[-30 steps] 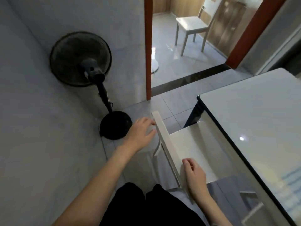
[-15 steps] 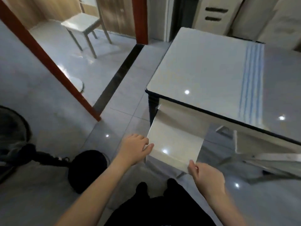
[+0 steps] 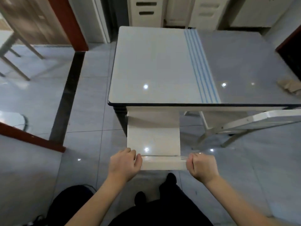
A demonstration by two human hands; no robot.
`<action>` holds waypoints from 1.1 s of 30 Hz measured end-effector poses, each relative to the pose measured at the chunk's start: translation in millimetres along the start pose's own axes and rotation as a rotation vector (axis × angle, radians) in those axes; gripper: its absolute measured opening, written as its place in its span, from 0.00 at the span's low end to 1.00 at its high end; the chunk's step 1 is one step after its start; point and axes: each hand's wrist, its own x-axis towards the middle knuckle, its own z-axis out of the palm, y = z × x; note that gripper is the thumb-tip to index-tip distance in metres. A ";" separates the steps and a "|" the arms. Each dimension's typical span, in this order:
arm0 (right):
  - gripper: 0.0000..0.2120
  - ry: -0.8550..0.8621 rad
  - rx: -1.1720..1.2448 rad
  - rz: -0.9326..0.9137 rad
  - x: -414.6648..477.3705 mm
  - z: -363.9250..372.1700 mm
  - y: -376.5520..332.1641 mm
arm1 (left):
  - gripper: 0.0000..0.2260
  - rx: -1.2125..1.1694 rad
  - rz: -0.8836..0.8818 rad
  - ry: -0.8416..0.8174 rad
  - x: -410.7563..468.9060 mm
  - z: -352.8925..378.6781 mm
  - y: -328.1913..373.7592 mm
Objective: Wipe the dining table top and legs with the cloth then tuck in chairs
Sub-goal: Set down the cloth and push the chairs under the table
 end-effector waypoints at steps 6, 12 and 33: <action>0.18 0.031 -0.023 0.036 35.6 3.4 4.8 | 0.19 -0.041 0.006 -0.025 41.3 -3.4 -4.3; 0.18 0.043 -0.053 0.015 88.0 8.4 26.1 | 0.21 -0.083 -0.017 -0.015 95.0 -4.4 0.7; 0.18 0.069 -0.011 -0.021 231.5 34.4 93.3 | 0.17 -0.076 -0.137 -0.076 238.2 -0.1 17.2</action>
